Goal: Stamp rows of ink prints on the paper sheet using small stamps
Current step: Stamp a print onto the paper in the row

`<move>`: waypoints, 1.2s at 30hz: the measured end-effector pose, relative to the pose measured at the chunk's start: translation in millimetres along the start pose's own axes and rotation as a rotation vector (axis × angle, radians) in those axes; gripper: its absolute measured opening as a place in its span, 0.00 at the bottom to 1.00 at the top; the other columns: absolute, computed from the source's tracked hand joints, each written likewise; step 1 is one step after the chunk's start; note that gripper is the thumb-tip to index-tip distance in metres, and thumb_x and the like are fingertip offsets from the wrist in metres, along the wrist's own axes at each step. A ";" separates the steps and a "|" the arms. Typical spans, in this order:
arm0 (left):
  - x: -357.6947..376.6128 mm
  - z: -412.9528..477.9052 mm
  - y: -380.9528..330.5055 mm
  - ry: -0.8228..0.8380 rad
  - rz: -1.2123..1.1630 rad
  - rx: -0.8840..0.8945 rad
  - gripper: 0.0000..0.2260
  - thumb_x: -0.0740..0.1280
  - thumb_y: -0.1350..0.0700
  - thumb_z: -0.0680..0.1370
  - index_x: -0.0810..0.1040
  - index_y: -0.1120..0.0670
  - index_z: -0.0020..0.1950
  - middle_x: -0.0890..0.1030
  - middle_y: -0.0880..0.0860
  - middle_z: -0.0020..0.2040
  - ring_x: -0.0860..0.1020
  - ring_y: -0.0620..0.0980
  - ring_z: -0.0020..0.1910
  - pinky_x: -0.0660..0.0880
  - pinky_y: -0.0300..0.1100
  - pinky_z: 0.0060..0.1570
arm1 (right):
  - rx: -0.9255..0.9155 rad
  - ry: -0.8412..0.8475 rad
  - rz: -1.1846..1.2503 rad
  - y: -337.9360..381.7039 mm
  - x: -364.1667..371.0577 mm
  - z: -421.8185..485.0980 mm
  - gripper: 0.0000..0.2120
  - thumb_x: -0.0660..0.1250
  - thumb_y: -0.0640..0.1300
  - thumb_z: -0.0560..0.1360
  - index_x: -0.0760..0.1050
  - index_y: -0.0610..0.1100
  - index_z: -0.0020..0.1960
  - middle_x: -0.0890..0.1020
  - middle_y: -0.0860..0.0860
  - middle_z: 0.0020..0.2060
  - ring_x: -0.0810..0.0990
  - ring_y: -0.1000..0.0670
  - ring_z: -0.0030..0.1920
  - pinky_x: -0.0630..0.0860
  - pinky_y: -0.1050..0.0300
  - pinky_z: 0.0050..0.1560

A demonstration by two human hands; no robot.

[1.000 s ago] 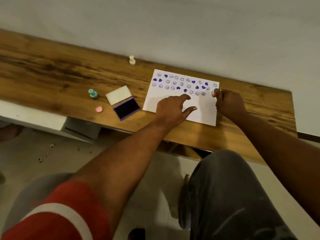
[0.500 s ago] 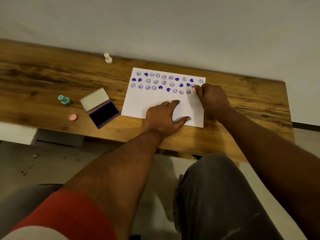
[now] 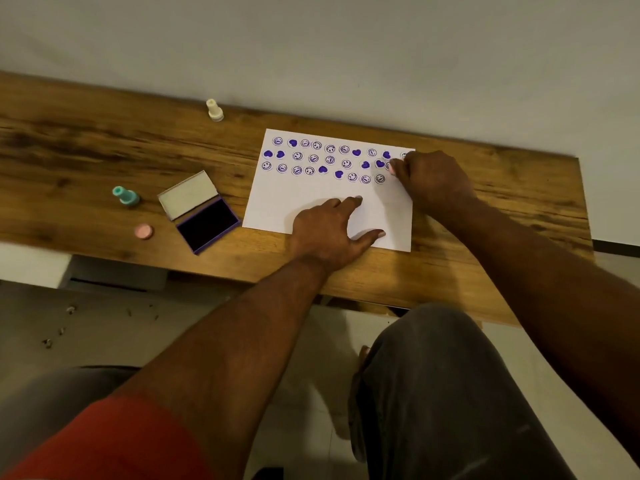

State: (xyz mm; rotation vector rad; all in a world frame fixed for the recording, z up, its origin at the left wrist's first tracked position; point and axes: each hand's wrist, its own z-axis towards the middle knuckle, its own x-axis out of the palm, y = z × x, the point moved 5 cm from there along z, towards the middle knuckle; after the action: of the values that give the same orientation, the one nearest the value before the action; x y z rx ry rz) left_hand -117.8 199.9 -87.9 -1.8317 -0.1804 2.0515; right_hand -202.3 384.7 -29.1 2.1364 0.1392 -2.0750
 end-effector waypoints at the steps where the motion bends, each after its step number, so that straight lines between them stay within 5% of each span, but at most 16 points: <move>1: -0.2 -0.3 0.3 -0.004 -0.001 0.001 0.38 0.59 0.22 0.75 0.74 0.44 0.77 0.82 0.51 0.69 0.82 0.54 0.65 0.80 0.51 0.57 | 0.005 -0.066 0.010 1.1 -16.9 1.6 0.26 0.51 0.58 0.87 0.79 0.38 0.56 0.83 0.34 0.48 0.81 0.32 0.49 0.70 0.48 0.42; 6: -1.0 -0.4 0.0 -0.024 -0.003 -0.004 0.38 0.59 0.21 0.74 0.76 0.44 0.75 0.84 0.50 0.65 0.84 0.53 0.60 0.81 0.50 0.54 | 0.029 -0.578 0.044 9.8 -120.1 -1.4 0.31 0.46 0.63 0.86 0.77 0.41 0.53 0.82 0.41 0.40 0.79 0.36 0.39 0.63 0.51 0.38; 11: -2.2 -0.8 0.3 -0.043 -0.010 0.003 0.38 0.60 0.21 0.74 0.77 0.45 0.74 0.85 0.50 0.62 0.84 0.53 0.57 0.82 0.50 0.51 | -0.003 -0.412 -0.048 33.4 -104.8 -12.1 0.27 0.48 0.59 0.86 0.76 0.40 0.58 0.83 0.40 0.46 0.80 0.34 0.44 0.64 0.50 0.39; 16: -0.8 0.3 0.1 -0.036 -0.007 0.007 0.38 0.59 0.21 0.75 0.76 0.45 0.75 0.85 0.50 0.62 0.84 0.53 0.57 0.82 0.50 0.51 | -0.001 -0.529 -0.049 24.2 -83.2 -5.4 0.25 0.53 0.59 0.86 0.76 0.40 0.48 0.81 0.41 0.35 0.78 0.36 0.33 0.63 0.53 0.33; 20: -1.2 -0.5 -1.2 -0.050 0.006 0.024 0.37 0.61 0.22 0.75 0.77 0.46 0.74 0.86 0.50 0.60 0.85 0.53 0.55 0.82 0.48 0.48 | 0.064 -0.080 -0.113 21.5 5.2 -16.8 0.22 0.52 0.55 0.87 0.76 0.39 0.58 0.83 0.38 0.49 0.83 0.34 0.48 0.70 0.50 0.39; 22: 0.5 -0.1 -0.2 -0.042 0.006 0.025 0.38 0.61 0.22 0.75 0.77 0.46 0.74 0.86 0.50 0.60 0.85 0.53 0.55 0.82 0.48 0.47 | 0.110 0.007 -0.134 19.5 31.8 -22.9 0.22 0.51 0.54 0.87 0.74 0.38 0.62 0.84 0.38 0.51 0.84 0.35 0.49 0.69 0.50 0.38; 36: 1.7 2.9 -0.1 0.010 0.000 0.008 0.40 0.56 0.20 0.74 0.74 0.44 0.77 0.84 0.50 0.65 0.83 0.53 0.60 0.80 0.48 0.52 | 0.151 0.082 -0.177 17.6 25.9 -16.3 0.22 0.52 0.56 0.87 0.74 0.39 0.62 0.84 0.40 0.50 0.84 0.38 0.48 0.69 0.52 0.36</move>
State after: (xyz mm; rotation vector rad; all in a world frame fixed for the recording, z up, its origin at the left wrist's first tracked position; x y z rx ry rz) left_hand -120.7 201.1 -89.0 -1.8370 -0.1692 2.0405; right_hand -182.4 369.2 -53.8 2.3791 0.1936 -2.1565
